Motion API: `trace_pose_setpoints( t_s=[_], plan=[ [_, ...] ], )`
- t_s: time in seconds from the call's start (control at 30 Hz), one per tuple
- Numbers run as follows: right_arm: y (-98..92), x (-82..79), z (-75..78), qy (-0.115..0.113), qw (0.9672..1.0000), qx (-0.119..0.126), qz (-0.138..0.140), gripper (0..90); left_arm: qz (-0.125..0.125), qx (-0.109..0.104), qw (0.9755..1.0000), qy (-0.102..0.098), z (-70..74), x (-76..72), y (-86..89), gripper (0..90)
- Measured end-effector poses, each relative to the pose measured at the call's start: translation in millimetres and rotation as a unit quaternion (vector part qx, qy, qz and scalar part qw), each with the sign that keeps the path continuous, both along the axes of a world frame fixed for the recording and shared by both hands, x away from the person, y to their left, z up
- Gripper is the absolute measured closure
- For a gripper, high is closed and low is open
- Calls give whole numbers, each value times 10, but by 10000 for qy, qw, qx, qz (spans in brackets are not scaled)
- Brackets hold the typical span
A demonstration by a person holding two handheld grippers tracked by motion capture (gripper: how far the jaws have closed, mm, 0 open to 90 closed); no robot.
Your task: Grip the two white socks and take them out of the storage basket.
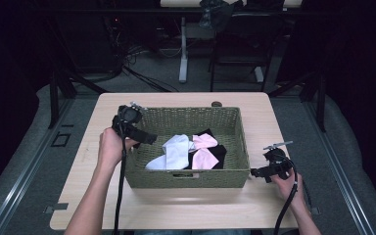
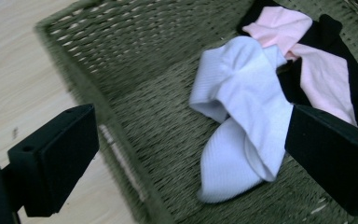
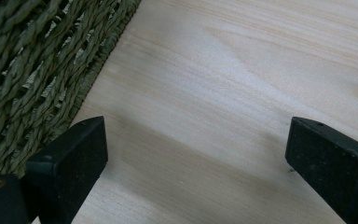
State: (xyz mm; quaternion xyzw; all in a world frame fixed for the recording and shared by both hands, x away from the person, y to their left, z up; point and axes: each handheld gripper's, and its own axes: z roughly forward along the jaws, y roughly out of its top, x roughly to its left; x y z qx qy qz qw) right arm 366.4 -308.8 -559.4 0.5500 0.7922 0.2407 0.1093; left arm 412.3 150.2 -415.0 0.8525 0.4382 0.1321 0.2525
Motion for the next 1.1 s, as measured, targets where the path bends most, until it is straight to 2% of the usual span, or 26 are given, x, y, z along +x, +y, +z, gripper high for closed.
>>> trace_pose_setpoints(
  t_s=[0.07,0.23,0.27,0.3,0.33,0.43,0.5,0.57,0.67,0.8,0.9,0.93,0.97,1.03,1.1],
  plan=[
    [-5,0,4,-10,10000,20,-5,52,-108,-21,9999,82,-42,61,-76,59],
    [-1,-1,4,-5,10000,11,-2,52,-340,103,9987,352,-166,205,-265,90],
    [-1,0,3,-42,10000,14,18,52,-418,157,9980,443,-216,251,-317,125],
    [-1,0,3,-42,10000,14,18,52,-418,157,9980,443,-216,251,-317,150],
    [-2,0,4,-16,10000,9,5,52,-515,162,9968,581,-277,297,-368,172],
    [-6,-1,7,-11,10000,5,11,52,-593,228,9957,671,-334,338,-415,232],
    [-7,-1,8,-9,10000,5,12,53,-607,303,9943,824,-425,399,-474,267],
    [-7,-1,8,-13,10000,4,15,52,-621,317,9938,866,-459,417,-492,285],
    [-7,-2,9,-30,10000,25,-9,52,-719,481,9907,1052,-557,459,-553,329],
    [-7,-1,8,-21,10000,22,-3,52,-746,541,9881,1233,-671,507,-604,380],
    [-7,-1,8,-18,10000,19,-3,53,-753,587,9867,1312,-726,529,-626,400],
    [-8,-1,8,-12,10000,27,-1,52,-763,670,9852,1383,-769,548,-644,408],
    [-8,-1,8,-12,10000,27,-1,52,-763,670,9852,1383,-769,548,-644,429],
    [-10,-1,8,13,10000,33,-13,52,-804,702,9835,1459,-804,564,-661,484],
    [-11,0,9,15,10000,23,-11,53,-808,718,9834,1455,-815,563,-668,536]
  ],
)
